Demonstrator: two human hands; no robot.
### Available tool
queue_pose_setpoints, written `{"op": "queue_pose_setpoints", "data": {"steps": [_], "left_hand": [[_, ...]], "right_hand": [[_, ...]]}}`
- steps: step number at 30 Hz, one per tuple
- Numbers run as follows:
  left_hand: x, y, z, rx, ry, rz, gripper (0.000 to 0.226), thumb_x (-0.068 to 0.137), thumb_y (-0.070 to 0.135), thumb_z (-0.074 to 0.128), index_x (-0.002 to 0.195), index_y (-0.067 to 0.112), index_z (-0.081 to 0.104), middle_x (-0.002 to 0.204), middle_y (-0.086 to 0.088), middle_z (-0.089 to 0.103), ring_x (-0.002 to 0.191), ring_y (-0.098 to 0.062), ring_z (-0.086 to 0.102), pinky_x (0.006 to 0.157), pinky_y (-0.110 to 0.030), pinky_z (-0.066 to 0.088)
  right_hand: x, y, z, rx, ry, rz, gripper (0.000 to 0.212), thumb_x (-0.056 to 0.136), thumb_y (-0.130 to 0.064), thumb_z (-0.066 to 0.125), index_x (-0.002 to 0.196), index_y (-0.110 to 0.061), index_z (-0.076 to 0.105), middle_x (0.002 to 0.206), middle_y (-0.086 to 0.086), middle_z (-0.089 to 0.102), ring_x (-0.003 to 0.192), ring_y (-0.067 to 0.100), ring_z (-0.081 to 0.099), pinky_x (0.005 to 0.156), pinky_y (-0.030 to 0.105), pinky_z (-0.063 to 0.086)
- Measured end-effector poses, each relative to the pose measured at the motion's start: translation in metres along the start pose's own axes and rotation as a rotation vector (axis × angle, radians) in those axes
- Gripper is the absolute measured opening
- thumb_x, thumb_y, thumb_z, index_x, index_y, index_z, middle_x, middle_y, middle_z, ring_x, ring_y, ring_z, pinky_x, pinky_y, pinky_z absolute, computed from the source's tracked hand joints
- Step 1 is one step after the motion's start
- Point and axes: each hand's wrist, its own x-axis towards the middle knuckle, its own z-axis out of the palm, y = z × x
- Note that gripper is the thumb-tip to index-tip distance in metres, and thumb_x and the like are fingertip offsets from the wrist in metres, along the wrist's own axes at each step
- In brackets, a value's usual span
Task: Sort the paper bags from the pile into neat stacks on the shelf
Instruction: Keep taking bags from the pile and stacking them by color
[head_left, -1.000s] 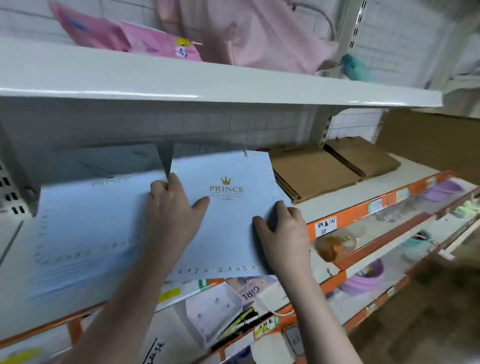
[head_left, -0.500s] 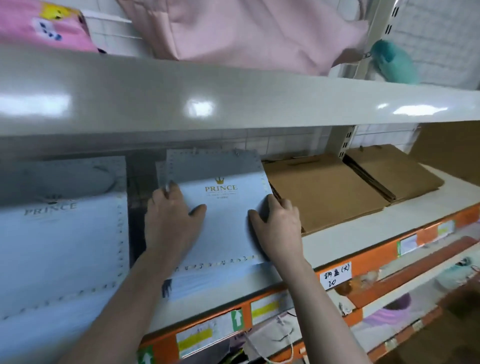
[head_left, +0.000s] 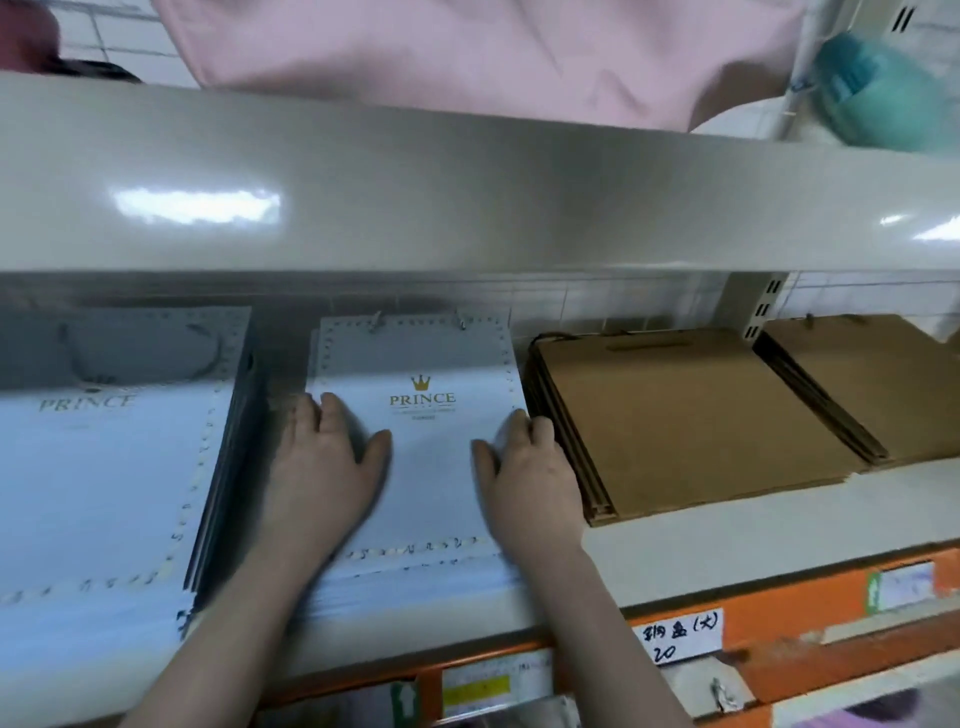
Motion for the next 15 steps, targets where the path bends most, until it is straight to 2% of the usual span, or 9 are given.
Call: {"op": "queue_pose_setpoints", "data": {"steps": [4,8,13,15], "left_hand": [[0.002,0.004,0.002,0.054,-0.008,0.001,0.069,0.094,0.045,0.043,0.141,-0.003,0.026,0.151,-0.027,0.017,0.140,-0.039,0.019,0.111,-0.044,0.024],[0.002,0.006,0.001,0.064,-0.018,-0.016,0.070,0.094,0.048,0.039,0.143,-0.001,0.024,0.154,-0.024,0.014,0.142,-0.036,0.014,0.112,-0.041,0.021],[0.002,0.009,-0.007,0.152,0.055,0.010,0.067,0.092,0.051,0.040,0.135,0.000,0.036,0.146,-0.021,0.033,0.135,-0.035,0.029,0.111,-0.042,0.026],[0.001,0.011,-0.012,0.198,0.095,0.025,0.068,0.092,0.053,0.040,0.136,0.002,0.038,0.146,-0.019,0.034,0.137,-0.034,0.026,0.113,-0.043,0.023]], "right_hand": [[0.002,0.001,-0.002,-0.022,-0.049,-0.022,0.059,0.099,-0.046,0.026,0.141,-0.003,0.029,0.126,0.010,0.040,0.105,0.023,0.052,0.083,0.029,0.046],[0.002,-0.003,-0.008,-0.066,-0.101,-0.009,0.060,0.100,-0.045,0.024,0.143,-0.003,0.024,0.130,0.011,0.036,0.109,0.023,0.051,0.078,0.028,0.046],[0.002,-0.005,-0.021,-0.147,-0.156,-0.008,0.062,0.100,-0.045,0.025,0.146,-0.004,0.017,0.135,0.012,0.036,0.117,0.026,0.045,0.091,0.035,0.041],[-0.001,-0.005,-0.029,-0.153,-0.126,-0.025,0.063,0.100,-0.047,0.026,0.146,-0.005,0.017,0.136,0.011,0.037,0.120,0.026,0.042,0.096,0.035,0.037]]}}
